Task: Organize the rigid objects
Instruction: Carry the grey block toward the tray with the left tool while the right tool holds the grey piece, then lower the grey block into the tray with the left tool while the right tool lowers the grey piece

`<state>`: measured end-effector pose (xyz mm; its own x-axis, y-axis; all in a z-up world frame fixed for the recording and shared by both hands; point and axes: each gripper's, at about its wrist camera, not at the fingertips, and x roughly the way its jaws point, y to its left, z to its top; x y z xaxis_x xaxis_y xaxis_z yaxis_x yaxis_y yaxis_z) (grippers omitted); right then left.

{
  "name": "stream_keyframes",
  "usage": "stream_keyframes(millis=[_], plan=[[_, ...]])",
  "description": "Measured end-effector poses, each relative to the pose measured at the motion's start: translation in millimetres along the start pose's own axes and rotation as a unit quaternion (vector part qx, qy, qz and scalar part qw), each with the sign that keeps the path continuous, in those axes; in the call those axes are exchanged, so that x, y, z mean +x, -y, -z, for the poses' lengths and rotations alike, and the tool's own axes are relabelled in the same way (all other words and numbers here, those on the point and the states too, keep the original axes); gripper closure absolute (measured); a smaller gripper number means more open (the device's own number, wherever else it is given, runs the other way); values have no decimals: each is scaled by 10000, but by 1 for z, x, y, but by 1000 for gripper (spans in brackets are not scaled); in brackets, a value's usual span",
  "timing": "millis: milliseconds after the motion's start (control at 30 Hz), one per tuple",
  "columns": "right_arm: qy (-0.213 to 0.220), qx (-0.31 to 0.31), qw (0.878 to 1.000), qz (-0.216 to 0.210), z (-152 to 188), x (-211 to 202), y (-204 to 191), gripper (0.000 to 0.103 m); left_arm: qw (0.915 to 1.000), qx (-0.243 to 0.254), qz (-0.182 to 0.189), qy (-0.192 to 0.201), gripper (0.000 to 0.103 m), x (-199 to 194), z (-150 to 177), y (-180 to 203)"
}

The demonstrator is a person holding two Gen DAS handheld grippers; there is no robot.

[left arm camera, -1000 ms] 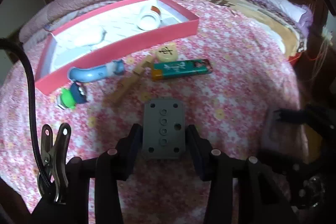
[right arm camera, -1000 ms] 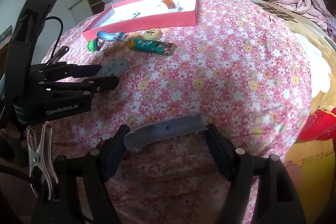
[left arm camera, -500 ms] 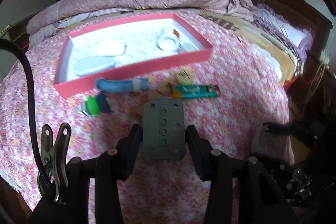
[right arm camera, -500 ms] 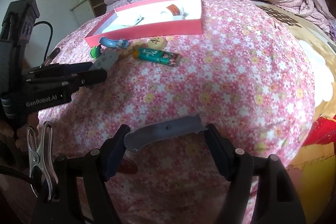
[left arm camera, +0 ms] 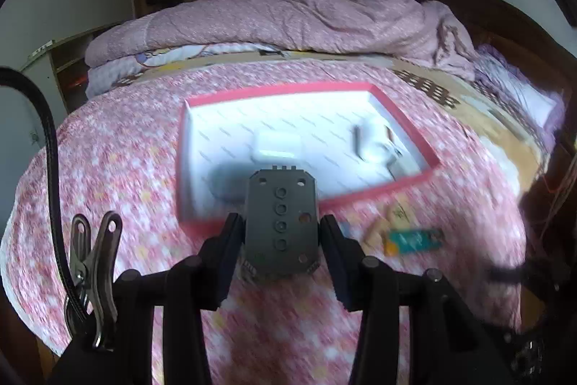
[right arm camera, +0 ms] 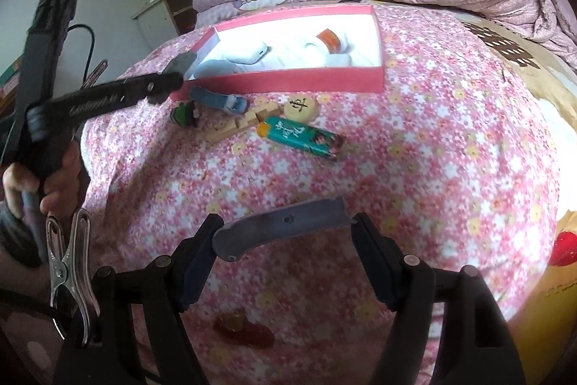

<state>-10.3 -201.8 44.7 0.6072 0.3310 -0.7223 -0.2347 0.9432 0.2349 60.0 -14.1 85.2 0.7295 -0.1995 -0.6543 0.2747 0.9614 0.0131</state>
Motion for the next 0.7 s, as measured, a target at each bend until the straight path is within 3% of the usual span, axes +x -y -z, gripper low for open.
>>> stream_keyframes(millis=[300, 700], plan=[[-52, -71, 10000, 41, -23, 7, 2, 29, 9999, -114, -112, -6, 56, 41, -39, -16], [74, -153, 9998, 101, -77, 21, 9, 29, 9991, -274, -203, -232, 56, 94, -65, -38]])
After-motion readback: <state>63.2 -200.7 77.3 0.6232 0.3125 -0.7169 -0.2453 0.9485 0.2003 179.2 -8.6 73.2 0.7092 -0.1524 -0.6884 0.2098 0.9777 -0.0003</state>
